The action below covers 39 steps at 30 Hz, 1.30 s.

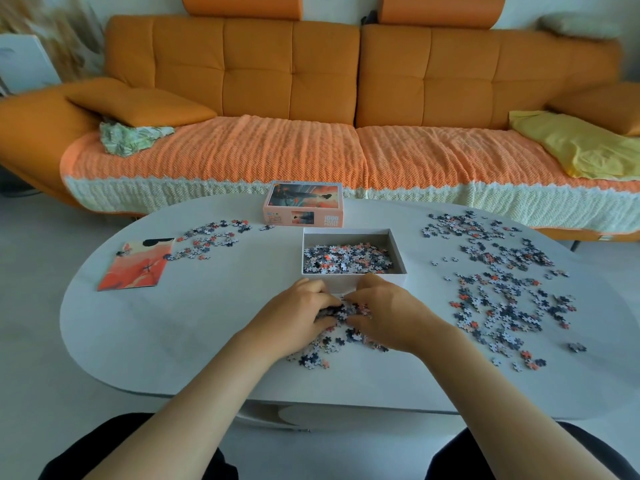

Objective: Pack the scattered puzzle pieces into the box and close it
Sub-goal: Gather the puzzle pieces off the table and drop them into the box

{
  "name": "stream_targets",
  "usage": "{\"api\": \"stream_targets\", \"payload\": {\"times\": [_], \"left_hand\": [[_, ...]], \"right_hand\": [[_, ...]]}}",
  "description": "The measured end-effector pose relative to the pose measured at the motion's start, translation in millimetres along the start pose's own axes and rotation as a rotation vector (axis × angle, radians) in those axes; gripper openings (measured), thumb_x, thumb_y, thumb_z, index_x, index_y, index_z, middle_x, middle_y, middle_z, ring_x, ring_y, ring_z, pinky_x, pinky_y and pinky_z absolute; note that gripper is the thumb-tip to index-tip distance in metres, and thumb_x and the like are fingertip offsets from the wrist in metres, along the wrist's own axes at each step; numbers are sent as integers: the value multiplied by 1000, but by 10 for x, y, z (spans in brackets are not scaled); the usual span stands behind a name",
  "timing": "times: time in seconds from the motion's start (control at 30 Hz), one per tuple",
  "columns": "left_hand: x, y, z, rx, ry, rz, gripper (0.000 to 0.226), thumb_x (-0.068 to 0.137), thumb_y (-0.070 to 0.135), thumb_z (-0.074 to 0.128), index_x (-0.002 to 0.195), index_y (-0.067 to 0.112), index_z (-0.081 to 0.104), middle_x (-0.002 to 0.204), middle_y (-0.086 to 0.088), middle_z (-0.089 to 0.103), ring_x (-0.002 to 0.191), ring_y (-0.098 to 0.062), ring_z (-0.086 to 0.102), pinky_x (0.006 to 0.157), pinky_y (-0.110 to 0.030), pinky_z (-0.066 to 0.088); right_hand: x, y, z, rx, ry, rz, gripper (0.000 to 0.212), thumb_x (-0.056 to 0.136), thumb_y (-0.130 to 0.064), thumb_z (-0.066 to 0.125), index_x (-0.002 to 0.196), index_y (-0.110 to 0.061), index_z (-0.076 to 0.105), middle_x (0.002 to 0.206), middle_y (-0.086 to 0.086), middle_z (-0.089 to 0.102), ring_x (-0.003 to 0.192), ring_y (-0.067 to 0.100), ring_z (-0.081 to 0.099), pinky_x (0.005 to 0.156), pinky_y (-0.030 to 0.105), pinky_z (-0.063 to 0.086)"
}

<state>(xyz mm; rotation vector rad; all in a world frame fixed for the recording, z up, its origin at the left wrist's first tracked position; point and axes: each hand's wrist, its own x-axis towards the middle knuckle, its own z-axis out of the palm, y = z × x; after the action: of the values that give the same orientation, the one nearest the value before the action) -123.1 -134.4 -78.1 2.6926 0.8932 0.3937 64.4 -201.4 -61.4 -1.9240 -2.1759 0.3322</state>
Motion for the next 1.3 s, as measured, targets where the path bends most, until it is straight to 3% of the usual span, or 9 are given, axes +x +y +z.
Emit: {"api": "stream_targets", "payload": {"times": [0.17,0.37,0.5,0.63,0.77,0.93,1.07,1.17,1.3], "left_hand": [[90,5,-5,-56,33,-16,20,91,21,66,111,21,72,99,6,61,100,-13,55,86,-33,50],[173,28,-26,-124,40,-33,15,88,14,70,102,18,75,98,5,66,90,-11,61,85,-31,51],[237,51,-158,-177,116,-21,14,88,15,69,100,20,76,92,8,65,82,-3,58,79,-20,49],[388,-2,-331,-234,284,-29,14,87,13,71,98,19,77,87,9,64,77,2,57,72,-7,42],[583,-122,-330,-211,358,-83,17,88,12,69,104,16,75,92,2,66,84,-11,60,79,-22,47],[595,-210,-190,18,259,-80,33,95,31,59,125,20,65,113,3,63,108,-20,53,95,-39,42],[484,-226,-181,73,163,-111,51,92,54,52,135,26,55,129,10,50,124,-14,38,105,-35,32],[419,-245,-185,8,122,-129,52,93,46,56,139,24,50,138,9,43,131,-10,31,108,-34,34],[440,-238,-181,-52,152,-130,50,95,36,58,142,23,48,144,8,40,134,-12,34,108,-34,35]], "right_hand": [[56,18,-3,57,24,34,14,87,-18,62,91,-17,75,110,-3,59,90,14,59,86,29,50],[76,32,-69,87,30,60,13,85,-15,67,90,-23,77,94,-4,65,82,12,60,76,29,53],[92,35,-217,125,69,55,10,87,-17,69,90,-24,76,77,-16,61,69,1,57,62,10,44],[212,80,-365,247,261,55,6,87,-16,70,89,-18,76,82,-8,63,67,6,58,65,17,49],[428,186,-300,188,477,52,12,86,-11,70,95,-16,77,89,-2,64,75,11,58,75,21,50],[512,257,-153,100,296,78,28,96,-24,57,123,-20,67,114,2,64,100,21,59,88,31,48],[461,288,-167,78,310,19,28,94,-31,57,119,-25,69,114,-3,64,107,17,57,92,33,47],[403,322,-163,72,216,-30,30,90,-33,62,119,-27,68,120,-6,61,113,15,53,100,33,43],[384,346,-130,8,269,-11,32,87,-24,69,119,-23,68,118,-2,61,111,21,54,99,40,45]]}}
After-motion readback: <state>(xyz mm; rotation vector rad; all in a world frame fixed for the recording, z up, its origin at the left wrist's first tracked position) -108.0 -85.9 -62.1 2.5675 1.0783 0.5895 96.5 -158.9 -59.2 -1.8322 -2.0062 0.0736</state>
